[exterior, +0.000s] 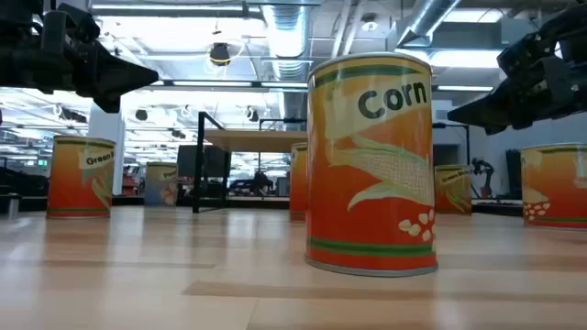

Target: Pick and place cans onto a shelf

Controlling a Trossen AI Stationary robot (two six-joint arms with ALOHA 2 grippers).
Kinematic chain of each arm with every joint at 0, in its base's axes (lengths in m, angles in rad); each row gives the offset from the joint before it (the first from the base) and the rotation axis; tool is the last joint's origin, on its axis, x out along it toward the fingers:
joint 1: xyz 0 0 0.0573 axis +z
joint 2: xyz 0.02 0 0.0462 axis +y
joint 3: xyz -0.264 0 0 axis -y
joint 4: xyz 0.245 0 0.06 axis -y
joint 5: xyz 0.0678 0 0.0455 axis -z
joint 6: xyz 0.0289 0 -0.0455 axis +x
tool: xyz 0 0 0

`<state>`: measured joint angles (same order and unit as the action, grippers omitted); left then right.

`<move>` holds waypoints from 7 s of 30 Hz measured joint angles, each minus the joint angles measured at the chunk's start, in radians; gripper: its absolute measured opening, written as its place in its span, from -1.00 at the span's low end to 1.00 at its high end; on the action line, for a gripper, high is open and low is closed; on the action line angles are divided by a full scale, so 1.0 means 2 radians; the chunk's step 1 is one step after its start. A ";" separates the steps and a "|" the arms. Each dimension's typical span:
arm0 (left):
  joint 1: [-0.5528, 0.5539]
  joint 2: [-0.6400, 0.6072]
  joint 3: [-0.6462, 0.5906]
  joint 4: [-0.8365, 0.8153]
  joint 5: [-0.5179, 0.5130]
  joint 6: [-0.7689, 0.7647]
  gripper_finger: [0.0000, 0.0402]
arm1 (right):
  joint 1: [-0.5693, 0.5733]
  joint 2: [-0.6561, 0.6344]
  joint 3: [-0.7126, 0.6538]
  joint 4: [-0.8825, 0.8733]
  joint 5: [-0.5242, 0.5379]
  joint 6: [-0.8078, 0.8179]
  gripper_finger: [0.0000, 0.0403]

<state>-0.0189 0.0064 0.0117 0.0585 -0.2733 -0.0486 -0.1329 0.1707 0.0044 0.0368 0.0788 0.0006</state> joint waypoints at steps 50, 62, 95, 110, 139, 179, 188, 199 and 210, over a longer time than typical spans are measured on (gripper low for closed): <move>0.000 0.000 0.000 0.000 0.000 0.000 -1.00 | 0.000 0.000 0.000 0.000 0.000 0.000 -0.86; 0.000 0.000 0.000 0.007 0.000 -0.027 -1.00 | 0.000 0.000 0.000 0.000 0.000 0.000 -0.86; -0.005 0.436 0.431 -0.483 0.095 -0.165 -1.00 | 0.000 0.000 0.000 0.000 0.000 0.000 -0.86; -0.011 0.517 0.441 -0.615 0.124 -0.322 -0.80 | 0.000 0.000 0.000 0.000 0.000 0.000 -0.86; -0.012 0.634 0.444 -0.608 0.074 -0.303 -0.61 | 0.000 0.000 0.000 0.000 0.000 0.000 -0.86; 0.241 0.921 1.081 -0.716 0.113 0.378 -1.00 | 0.000 0.000 0.000 0.000 0.000 0.000 -0.86; 0.319 0.939 1.095 -0.717 0.089 0.424 -1.00 | 0.000 0.000 0.000 0.000 0.000 0.000 -0.86; 0.357 0.956 1.091 -0.698 0.144 0.446 -1.00 | 0.000 0.000 0.000 0.000 0.000 0.000 -0.86; 0.360 0.956 1.080 -0.688 0.139 0.451 -1.00 | 0.000 0.000 0.000 0.000 0.000 0.000 -0.86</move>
<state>0.7010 1.9186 2.1712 -1.3170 0.0044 0.8532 -0.1330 0.1699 0.0044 0.0376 0.0792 0.0007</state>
